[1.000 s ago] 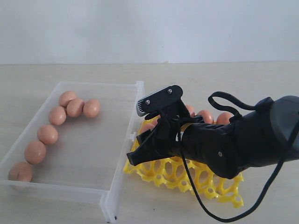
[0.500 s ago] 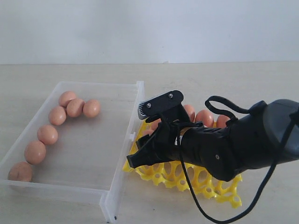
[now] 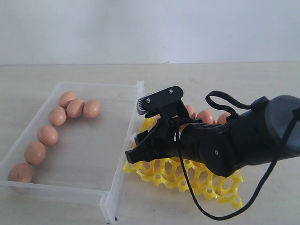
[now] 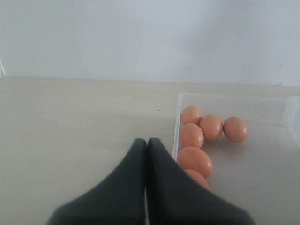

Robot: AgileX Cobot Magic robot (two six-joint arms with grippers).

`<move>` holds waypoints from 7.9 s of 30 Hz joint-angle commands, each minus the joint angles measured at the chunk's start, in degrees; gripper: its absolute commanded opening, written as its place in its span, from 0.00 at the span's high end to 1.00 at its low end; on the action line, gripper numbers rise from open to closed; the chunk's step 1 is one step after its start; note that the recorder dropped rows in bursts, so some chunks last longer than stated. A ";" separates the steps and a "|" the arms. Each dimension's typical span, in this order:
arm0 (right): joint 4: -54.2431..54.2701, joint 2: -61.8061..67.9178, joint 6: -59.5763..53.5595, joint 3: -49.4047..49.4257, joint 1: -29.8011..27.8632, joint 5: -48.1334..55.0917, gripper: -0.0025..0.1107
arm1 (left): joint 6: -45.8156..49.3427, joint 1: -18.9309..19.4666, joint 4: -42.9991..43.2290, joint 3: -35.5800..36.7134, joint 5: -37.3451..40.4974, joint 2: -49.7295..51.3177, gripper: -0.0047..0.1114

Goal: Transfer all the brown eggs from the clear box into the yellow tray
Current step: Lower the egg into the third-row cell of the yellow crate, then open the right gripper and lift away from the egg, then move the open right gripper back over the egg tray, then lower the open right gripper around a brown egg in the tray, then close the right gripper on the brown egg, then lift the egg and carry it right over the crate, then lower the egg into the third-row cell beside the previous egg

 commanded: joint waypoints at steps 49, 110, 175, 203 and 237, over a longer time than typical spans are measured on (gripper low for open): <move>-3.01 -5.82 -6.73 -29.12 6.97 32.62 0.46 | 0.03 0.05 -0.31 -0.24 -0.01 0.17 1.00; 1.07 34.90 15.24 -76.11 11.30 58.20 0.46 | 0.03 0.05 -0.31 -0.24 -0.01 0.17 1.00; -3.19 6.83 -7.50 -31.66 8.51 11.69 0.98 | 0.03 0.05 -0.31 -0.24 -0.01 0.17 1.00; 6.73 -20.23 -10.50 15.45 0.53 -9.52 0.98 | 0.03 0.05 -0.31 -0.24 -0.01 0.17 1.00; 5.57 -12.87 -0.71 15.45 0.53 -5.74 0.98 | 0.03 0.05 -0.31 -0.24 -0.01 0.17 1.00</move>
